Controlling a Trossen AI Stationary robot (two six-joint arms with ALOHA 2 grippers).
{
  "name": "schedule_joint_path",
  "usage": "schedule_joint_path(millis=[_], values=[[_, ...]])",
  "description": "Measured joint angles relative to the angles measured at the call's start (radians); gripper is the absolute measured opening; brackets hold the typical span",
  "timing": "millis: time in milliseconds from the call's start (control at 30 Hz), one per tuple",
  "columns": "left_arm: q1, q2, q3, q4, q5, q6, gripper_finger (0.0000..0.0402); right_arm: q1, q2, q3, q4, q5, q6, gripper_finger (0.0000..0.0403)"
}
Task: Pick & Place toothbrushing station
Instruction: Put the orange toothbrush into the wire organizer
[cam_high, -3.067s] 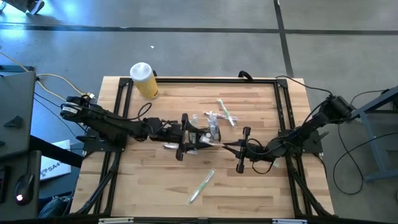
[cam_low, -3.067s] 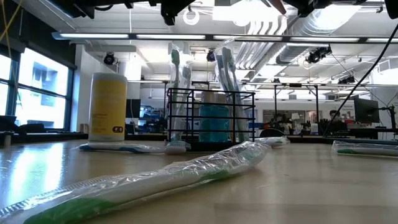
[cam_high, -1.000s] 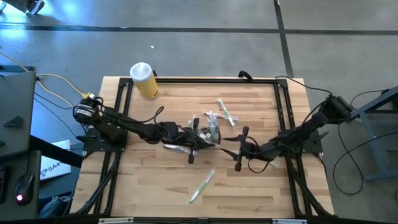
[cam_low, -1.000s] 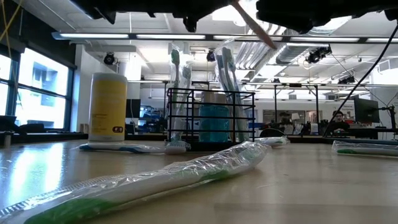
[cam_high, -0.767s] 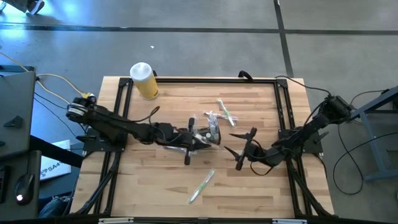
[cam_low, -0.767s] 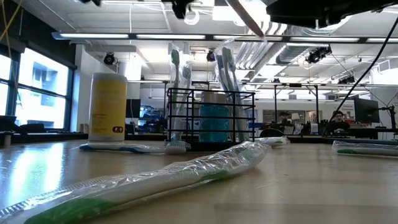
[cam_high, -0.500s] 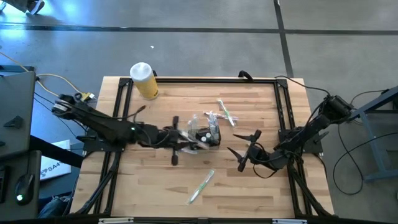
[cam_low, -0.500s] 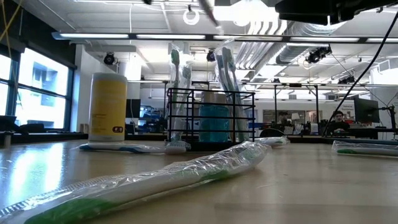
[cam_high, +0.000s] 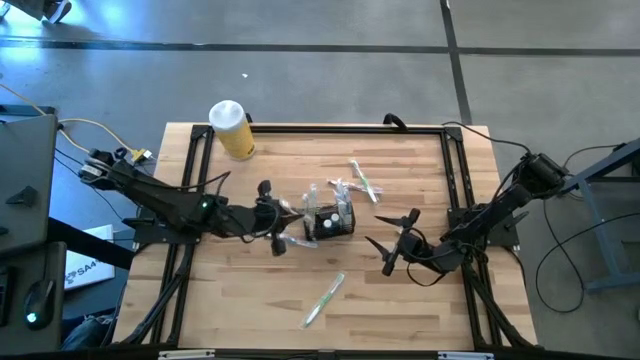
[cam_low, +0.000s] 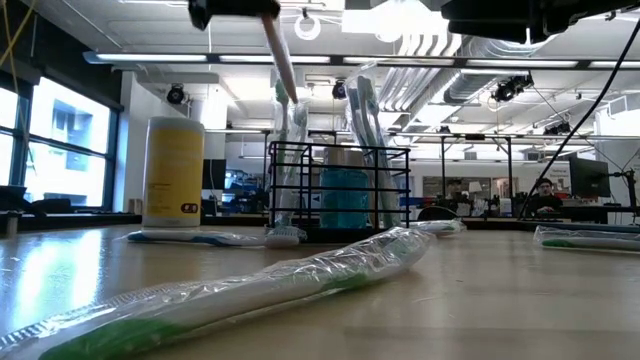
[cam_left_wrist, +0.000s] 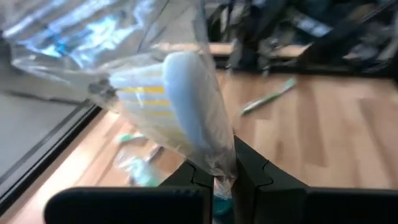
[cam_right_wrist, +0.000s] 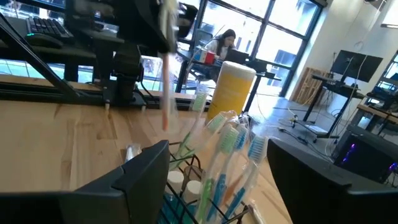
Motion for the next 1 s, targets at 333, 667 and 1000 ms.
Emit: schedule_joint_path(millis=[333, 667, 1000], values=[[0.082, 0.053, 0.0, -0.047, 0.022, -0.073, 0.0014, 0.0, 0.0, 0.0, -0.005, -0.002, 0.004, 0.0262], [0.11, 0.09, 0.0, -0.099, 0.06, -0.134, 0.0014, 0.0, 0.0, 0.0, -0.008, -0.033, 0.01, 0.0262], [0.11, 0.09, 0.0, -0.193, 0.084, -0.231, 0.0014, 0.0, 0.0, 0.0, -0.008, -0.034, 0.01, 0.0262]])
